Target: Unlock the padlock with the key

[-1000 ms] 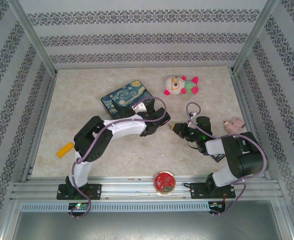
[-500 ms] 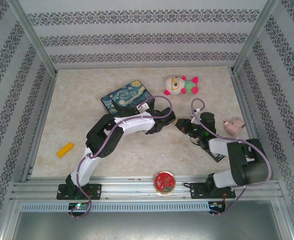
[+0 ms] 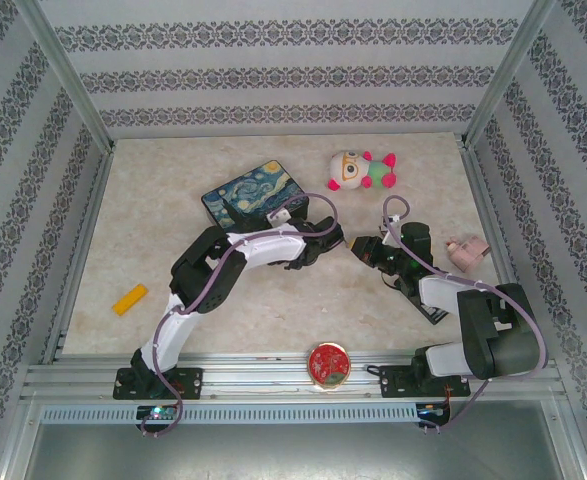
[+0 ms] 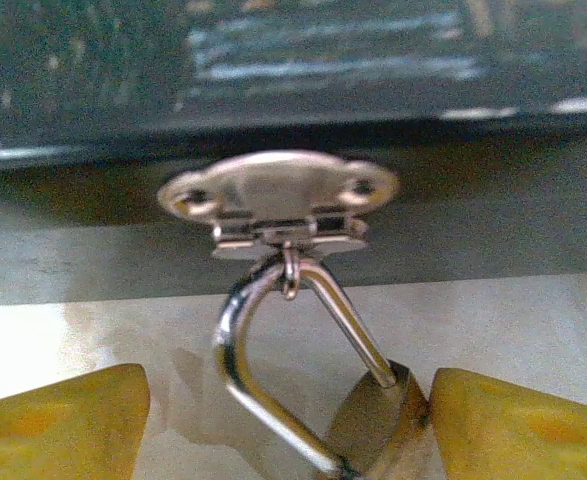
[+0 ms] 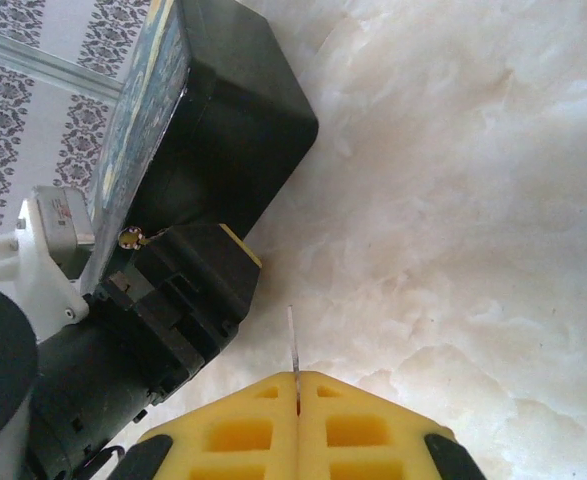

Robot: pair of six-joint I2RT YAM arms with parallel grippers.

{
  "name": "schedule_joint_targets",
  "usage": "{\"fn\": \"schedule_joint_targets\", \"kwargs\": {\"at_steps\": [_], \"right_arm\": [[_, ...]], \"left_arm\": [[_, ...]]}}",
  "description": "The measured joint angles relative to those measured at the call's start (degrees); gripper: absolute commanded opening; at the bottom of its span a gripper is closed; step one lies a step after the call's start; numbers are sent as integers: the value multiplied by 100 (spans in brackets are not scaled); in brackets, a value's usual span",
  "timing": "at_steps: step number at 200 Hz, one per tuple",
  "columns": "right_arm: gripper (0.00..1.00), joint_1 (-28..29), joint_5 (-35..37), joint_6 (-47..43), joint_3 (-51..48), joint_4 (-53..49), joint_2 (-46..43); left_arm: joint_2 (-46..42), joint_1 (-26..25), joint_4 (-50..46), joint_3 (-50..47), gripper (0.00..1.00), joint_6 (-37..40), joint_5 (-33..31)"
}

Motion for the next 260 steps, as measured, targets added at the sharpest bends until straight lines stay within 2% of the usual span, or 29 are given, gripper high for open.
{"fn": "schedule_joint_targets", "kwargs": {"at_steps": [42, 76, 112, 143, 200, 260], "right_arm": [[0, 0, 2, -24, 15, -42, 0], [0, 0, 2, -24, 17, -83, -15], [0, 0, 2, -24, 28, -103, -44], [0, 0, 22, -24, 35, -133, -70], [0, 0, 24, -24, 37, -166, -87], [0, -2, 24, -24, 37, -166, -87]], "left_arm": [[-212, 11, 326, -466, 63, 103, 219], [-492, 15, 573, -826, 64, 380, 479], [-540, 85, 970, -831, 69, 855, 774], [-549, 240, 1241, -846, 67, 1137, 981], [-551, 284, 1268, -872, 56, 1213, 970], [-551, 313, 1279, -883, 56, 1217, 951]]}}
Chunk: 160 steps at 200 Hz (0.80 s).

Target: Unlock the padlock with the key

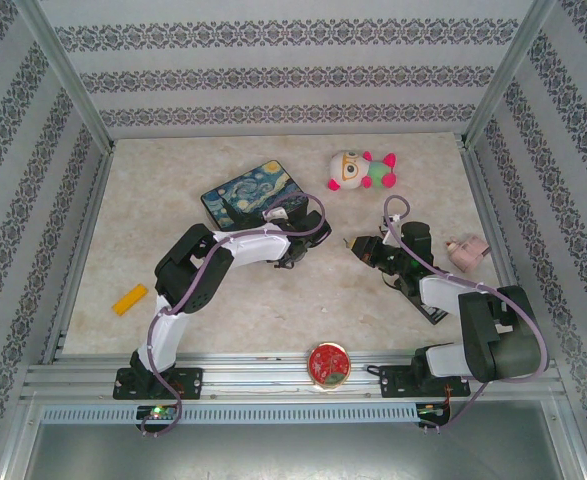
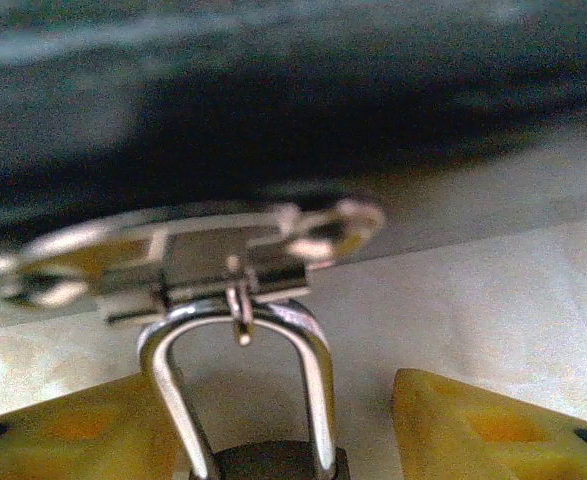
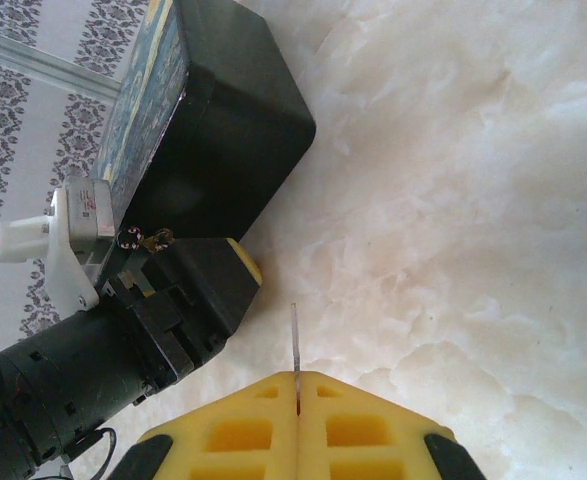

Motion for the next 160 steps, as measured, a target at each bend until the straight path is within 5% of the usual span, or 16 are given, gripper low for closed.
{"fn": "schedule_joint_targets", "kwargs": {"at_steps": [160], "right_arm": [[0, 2, 0, 7, 0, 7, 13]], "left_arm": [[-20, 85, 520, -210, 45, 131, -269]]}}
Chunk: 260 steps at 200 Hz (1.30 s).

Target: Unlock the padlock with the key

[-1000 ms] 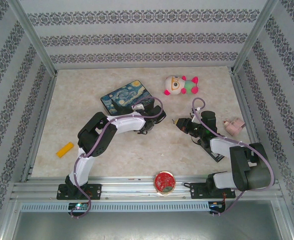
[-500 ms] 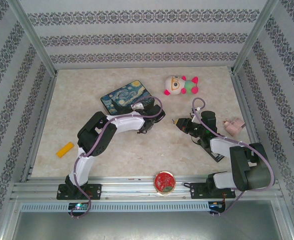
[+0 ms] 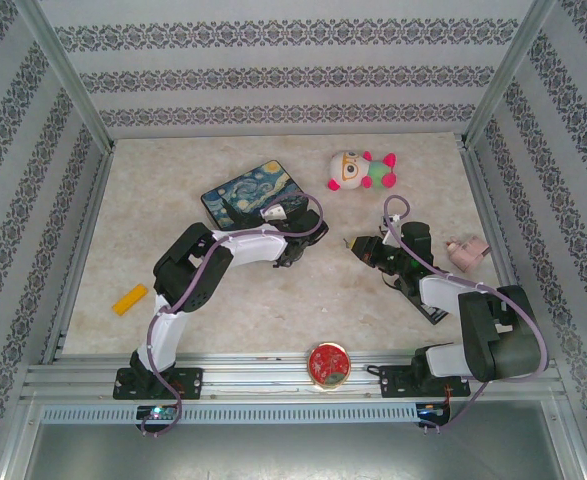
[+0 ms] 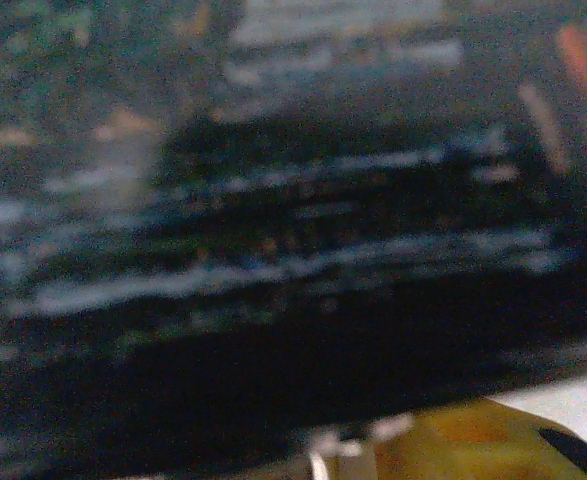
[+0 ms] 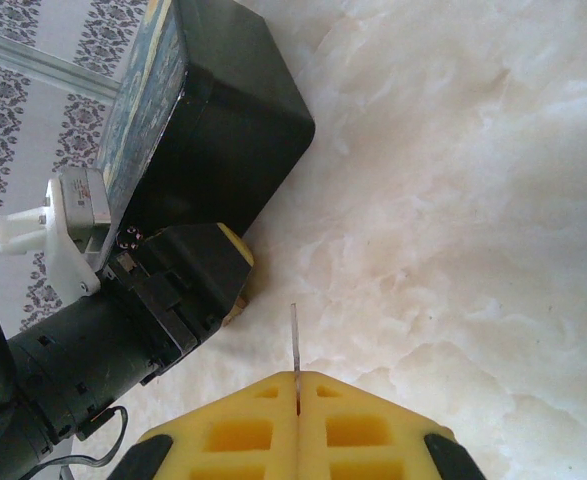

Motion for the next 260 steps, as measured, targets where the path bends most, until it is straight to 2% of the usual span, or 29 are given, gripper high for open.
{"fn": "schedule_joint_targets", "kwargs": {"at_steps": [101, 174, 237, 260], "right_arm": [[0, -2, 0, 4, 0, 2, 0], [0, -2, 0, 57, 0, 4, 0], [0, 0, 0, 90, 0, 39, -7], [0, 0, 2, 90, 0, 39, -33]], "left_arm": [[-33, -26, 7, -52, 45, -299, 9], [-33, -79, 11, -52, 51, -439, -17], [-33, -142, -68, -52, 44, -463, -61], [-33, -179, -120, -52, 36, -520, -83]]}}
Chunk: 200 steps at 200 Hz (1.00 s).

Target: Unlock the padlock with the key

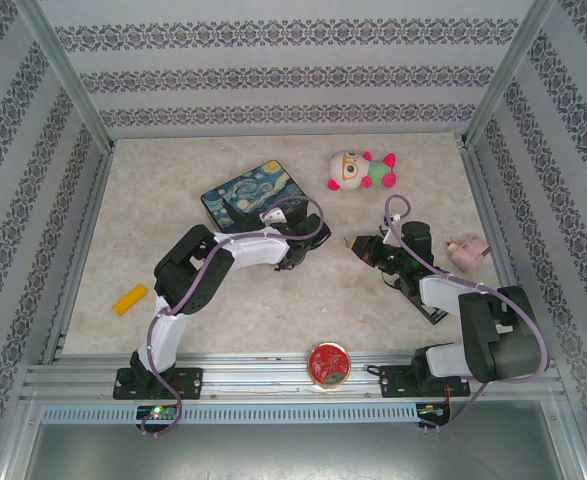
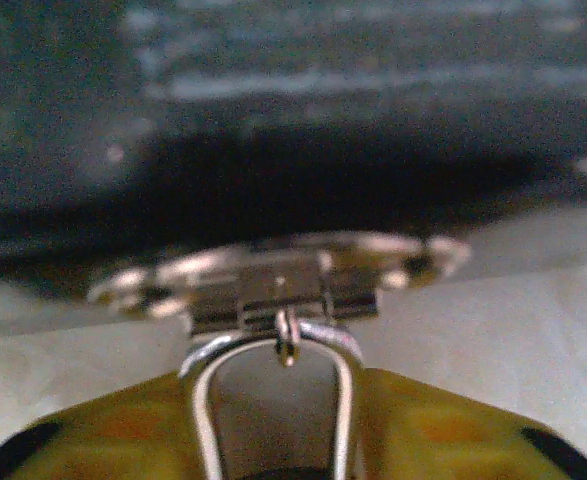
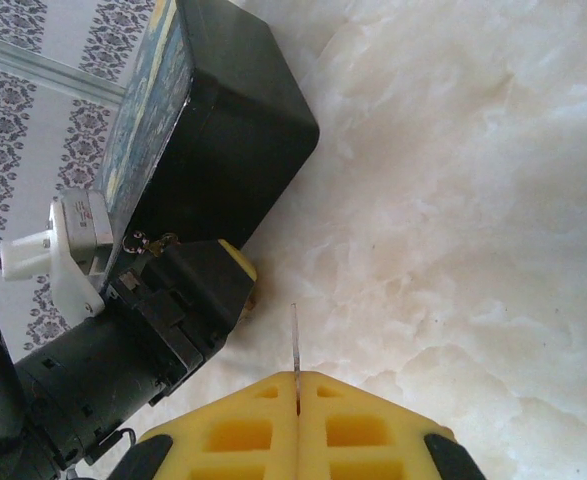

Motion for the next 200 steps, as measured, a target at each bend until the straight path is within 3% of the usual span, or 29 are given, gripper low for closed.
{"fn": "schedule_joint_targets", "kwargs": {"at_steps": [70, 127, 200], "right_arm": [[0, 0, 0, -2, -42, 22, -98], [0, 20, 52, -55, -210, 39, -96], [0, 992, 651, -162, -505, 317, -7]], "left_arm": [[-26, -31, -15, 0, 26, -31, 55], [-258, -37, 221, -111, 26, 15, 713], [-417, -219, 815, -264, 26, -339, 1491]]}}
